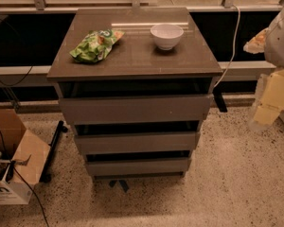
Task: Open middle drawer
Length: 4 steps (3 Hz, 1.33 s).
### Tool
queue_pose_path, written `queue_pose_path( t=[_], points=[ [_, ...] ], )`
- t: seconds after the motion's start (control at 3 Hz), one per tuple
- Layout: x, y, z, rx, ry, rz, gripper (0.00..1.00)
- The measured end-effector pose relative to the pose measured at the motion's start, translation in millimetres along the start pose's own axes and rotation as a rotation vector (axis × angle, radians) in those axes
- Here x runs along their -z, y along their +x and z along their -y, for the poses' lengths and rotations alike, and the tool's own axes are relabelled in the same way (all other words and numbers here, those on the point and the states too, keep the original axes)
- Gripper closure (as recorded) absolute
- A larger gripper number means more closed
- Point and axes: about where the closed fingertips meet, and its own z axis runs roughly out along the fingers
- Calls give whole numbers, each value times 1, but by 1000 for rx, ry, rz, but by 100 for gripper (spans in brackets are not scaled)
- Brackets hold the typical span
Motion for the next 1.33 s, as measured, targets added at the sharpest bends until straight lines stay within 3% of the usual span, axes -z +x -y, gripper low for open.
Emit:
queue_pose_path(
  t=[0.33, 0.67, 1.0, 1.33],
  points=[
    [0, 0, 0, 0, 0, 0, 0],
    [-14, -1, 7, 6, 43, 23, 0],
    [-42, 0, 29, 38, 136, 65, 0],
    [-44, -1, 27, 48, 123, 48, 0]
  ],
)
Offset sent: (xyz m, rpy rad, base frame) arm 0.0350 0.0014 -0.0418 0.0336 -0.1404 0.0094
